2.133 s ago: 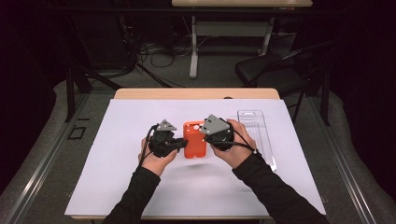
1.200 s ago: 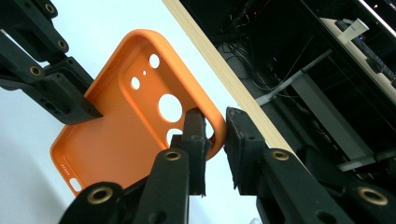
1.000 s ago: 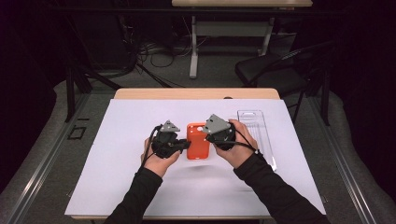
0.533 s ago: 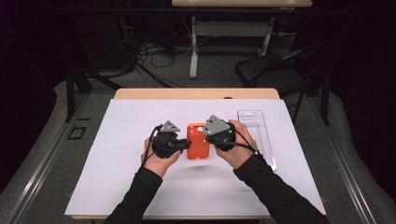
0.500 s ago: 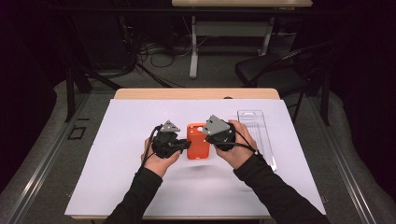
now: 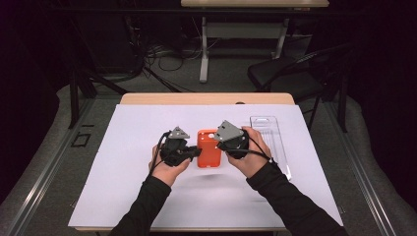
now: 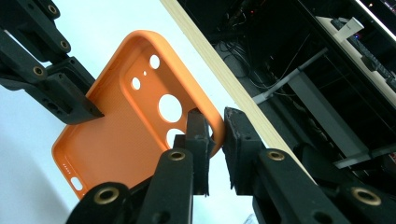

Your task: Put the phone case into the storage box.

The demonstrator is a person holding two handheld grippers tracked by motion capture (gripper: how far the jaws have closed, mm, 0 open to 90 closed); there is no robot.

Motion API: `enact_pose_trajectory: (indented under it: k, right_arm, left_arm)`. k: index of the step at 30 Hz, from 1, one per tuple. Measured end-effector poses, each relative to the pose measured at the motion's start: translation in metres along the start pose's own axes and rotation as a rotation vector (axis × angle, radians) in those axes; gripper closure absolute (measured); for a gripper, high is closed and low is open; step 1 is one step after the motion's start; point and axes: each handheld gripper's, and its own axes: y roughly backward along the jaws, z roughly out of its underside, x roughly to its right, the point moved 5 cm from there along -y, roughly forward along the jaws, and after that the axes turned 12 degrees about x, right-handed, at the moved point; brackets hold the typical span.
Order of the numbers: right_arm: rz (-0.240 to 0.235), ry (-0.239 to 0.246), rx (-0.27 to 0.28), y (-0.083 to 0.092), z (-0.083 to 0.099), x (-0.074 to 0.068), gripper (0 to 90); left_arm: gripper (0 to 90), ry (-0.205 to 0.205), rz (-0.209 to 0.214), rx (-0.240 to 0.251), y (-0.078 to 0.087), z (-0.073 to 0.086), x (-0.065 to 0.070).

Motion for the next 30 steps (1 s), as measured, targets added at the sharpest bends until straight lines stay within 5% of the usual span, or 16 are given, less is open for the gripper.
enact_pose_trajectory:
  k: [16,30]
  right_arm:
    - [-0.003,0.008,0.003,0.0013,-0.0017,-0.0012,81.3]
    - [0.005,0.026,0.008,0.0037,-0.0031,0.0032,81.3]
  left_arm:
    - [76.2,0.012,0.001,0.017,-0.0006,-0.0012,0.0004]
    - [55.2,0.025,-0.016,0.034,0.0009,-0.0007,-0.0014]
